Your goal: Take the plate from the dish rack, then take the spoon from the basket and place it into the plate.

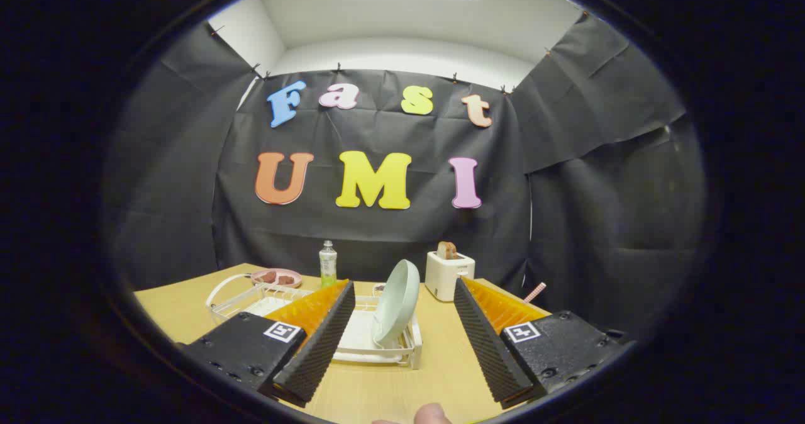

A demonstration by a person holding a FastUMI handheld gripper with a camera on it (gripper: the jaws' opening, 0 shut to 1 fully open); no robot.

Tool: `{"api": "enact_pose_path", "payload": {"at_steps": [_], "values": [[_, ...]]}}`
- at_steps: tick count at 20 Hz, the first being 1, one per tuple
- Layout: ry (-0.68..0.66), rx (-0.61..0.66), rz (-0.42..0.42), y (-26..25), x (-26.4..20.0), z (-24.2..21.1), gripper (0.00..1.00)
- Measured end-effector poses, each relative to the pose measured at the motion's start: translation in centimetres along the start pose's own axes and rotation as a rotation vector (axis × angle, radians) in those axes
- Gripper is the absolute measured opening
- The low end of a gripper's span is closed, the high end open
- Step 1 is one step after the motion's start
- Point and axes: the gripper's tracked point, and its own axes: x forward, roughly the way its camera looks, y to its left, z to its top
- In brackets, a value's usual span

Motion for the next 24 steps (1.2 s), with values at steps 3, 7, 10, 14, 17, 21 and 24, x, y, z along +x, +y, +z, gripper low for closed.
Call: {"api": "enact_pose_path", "payload": {"at_steps": [3, 7, 10, 14, 17, 21, 24], "values": [[-0.024, -0.005, 0.000, 0.1, 0.0, 0.3, 1.00], [-0.033, 0.047, 0.037, 0.4, 0.2, 0.6, 1.00], [-0.041, 0.078, 0.067, 0.5, 0.1, 0.9, 1.00], [-0.031, 0.078, 0.048, 0.1, 0.3, 0.5, 1.00], [-0.011, 0.059, 0.062, 0.5, 0.5, -0.1, 1.00], [0.012, 0.034, 0.080, 0.7, 0.6, -0.6, 1.00], [0.031, -0.011, 0.091, 0.3, 0.4, -0.8, 1.00]]}}
